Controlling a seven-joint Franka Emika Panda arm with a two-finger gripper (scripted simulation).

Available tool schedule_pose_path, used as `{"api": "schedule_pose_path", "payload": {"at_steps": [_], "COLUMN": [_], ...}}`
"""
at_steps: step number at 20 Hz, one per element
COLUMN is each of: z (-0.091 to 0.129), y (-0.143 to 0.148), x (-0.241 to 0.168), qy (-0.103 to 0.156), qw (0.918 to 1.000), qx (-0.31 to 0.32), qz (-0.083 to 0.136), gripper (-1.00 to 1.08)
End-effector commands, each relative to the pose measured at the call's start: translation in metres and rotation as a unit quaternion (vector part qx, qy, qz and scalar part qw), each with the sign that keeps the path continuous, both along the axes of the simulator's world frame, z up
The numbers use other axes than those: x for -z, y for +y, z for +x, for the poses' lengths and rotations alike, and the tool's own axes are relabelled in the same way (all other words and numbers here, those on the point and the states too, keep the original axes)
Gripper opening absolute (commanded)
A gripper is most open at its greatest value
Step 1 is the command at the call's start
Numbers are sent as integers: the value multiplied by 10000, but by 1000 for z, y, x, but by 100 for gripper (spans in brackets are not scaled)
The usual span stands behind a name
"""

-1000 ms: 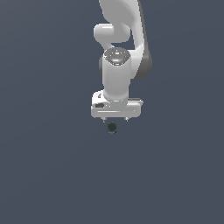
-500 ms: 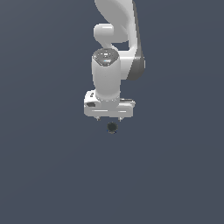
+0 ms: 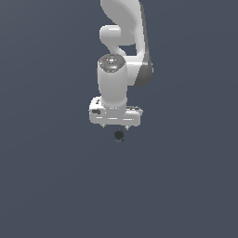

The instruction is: Pick up the object and move it to a goal position.

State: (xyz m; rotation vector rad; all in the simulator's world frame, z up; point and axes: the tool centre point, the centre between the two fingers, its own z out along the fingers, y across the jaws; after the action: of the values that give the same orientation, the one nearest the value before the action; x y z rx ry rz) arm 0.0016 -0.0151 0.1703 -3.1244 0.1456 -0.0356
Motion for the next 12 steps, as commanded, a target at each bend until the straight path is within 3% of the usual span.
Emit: {"api": "schedule_pose_path", "payload": {"at_steps": [1, 12], "z": [-2, -23], "y": [1, 11], "x": [7, 61], "qy": [11, 80], "qw": [9999, 9930], "qx": [122, 1175], "qz": [4, 7], "gripper": [100, 100]}}
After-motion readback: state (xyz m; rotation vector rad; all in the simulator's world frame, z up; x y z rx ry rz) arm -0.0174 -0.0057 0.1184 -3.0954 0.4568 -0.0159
